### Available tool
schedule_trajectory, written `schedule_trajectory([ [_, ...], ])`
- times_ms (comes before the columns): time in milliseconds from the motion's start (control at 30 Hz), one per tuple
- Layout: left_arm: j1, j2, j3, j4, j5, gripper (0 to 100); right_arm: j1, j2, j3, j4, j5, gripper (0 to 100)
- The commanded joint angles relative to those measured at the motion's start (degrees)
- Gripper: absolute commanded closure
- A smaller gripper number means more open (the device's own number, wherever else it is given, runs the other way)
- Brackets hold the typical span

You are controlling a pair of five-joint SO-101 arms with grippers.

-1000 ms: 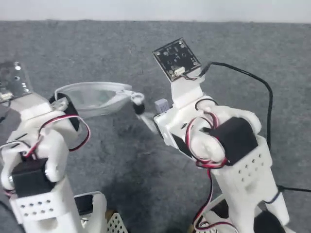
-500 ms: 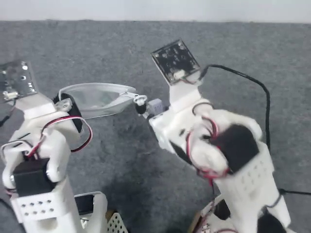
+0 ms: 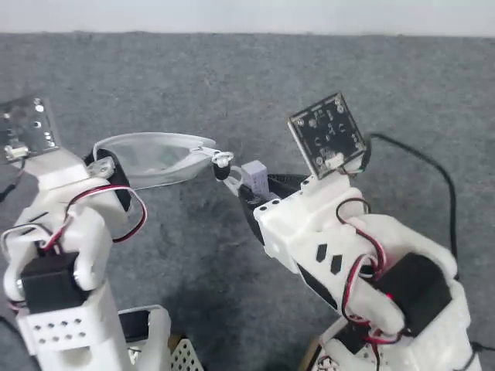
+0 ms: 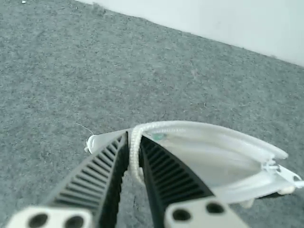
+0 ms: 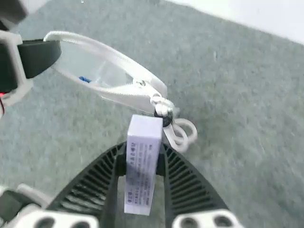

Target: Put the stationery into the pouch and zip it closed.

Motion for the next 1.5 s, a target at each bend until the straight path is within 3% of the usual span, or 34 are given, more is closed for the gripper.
schedule_trajectory([
  [0,0.09,-1.32,-0.48,-0.79,-0.44,99,-0.40,-9.19,8.88,-11.21,-0.62,99.1],
  [400,0.09,-1.32,0.13,-1.32,-0.44,99,-0.48,-24.57,39.30,-46.73,-0.62,99.1],
  [933,0.09,-1.32,0.13,-1.14,-0.44,99,-5.05,-24.22,57.05,-84.79,-0.26,99.1],
  [1100,0.09,-1.32,0.48,-1.32,-0.44,99,-5.05,-17.45,56.97,-91.74,-0.26,99.1],
  [1467,0.09,-1.32,0.66,-1.32,-0.53,99,-4.88,7.52,56.62,-120.04,3.16,99.1],
])
